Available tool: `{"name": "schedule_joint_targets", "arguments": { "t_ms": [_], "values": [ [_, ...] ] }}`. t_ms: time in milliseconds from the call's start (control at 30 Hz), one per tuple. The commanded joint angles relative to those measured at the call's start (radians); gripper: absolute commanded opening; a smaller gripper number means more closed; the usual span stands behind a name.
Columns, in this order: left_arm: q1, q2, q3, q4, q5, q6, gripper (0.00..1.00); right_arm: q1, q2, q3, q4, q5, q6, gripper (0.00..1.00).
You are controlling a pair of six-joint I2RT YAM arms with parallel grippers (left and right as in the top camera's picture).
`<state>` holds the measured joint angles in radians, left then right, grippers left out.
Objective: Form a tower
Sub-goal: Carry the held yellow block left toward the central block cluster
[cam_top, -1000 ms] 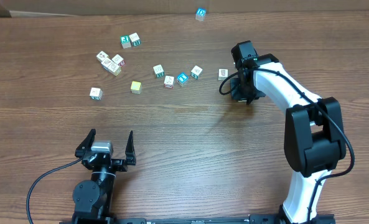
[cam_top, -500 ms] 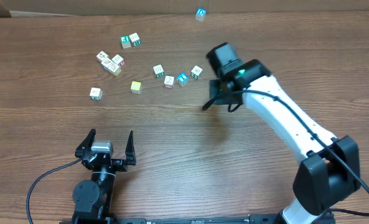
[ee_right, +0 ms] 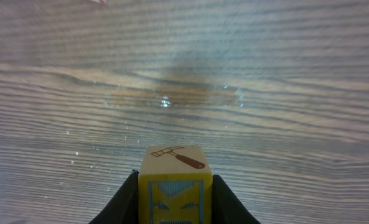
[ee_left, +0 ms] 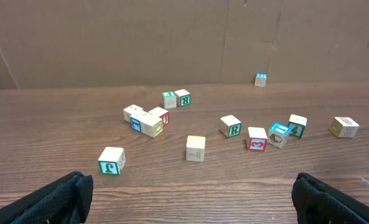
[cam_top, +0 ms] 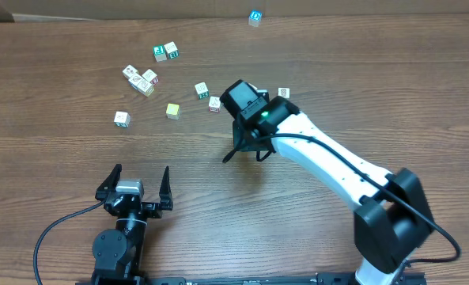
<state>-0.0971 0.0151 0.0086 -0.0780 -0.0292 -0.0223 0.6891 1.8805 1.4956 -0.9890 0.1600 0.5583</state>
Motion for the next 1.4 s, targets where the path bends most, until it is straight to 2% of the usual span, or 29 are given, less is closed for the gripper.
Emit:
{"name": "schedule_joint_targets", "arguments": {
  "t_ms": [0,500,800,1033,1367],
  "values": [
    [0.007,-0.011,-0.003,0.002,0.012,0.016,0.99,0.013,0.048,-0.011,0.010,0.004,0.045,0.22],
    [0.007,-0.011,-0.003,0.002,0.012,0.016,1.00,0.017,0.182,-0.011,0.083,0.004,0.074,0.22],
    [0.007,-0.011,-0.003,0.002,0.012,0.016,1.00,0.018,0.208,-0.011,0.106,0.004,0.036,0.22],
    [0.007,-0.011,-0.003,0.002,0.012,0.016,0.99,0.018,0.208,-0.011,0.106,0.005,0.036,0.33],
    [0.007,-0.011,-0.003,0.002,0.011,0.016,1.00,0.018,0.208,-0.011,0.106,0.005,0.036,0.39]
  ]
}}
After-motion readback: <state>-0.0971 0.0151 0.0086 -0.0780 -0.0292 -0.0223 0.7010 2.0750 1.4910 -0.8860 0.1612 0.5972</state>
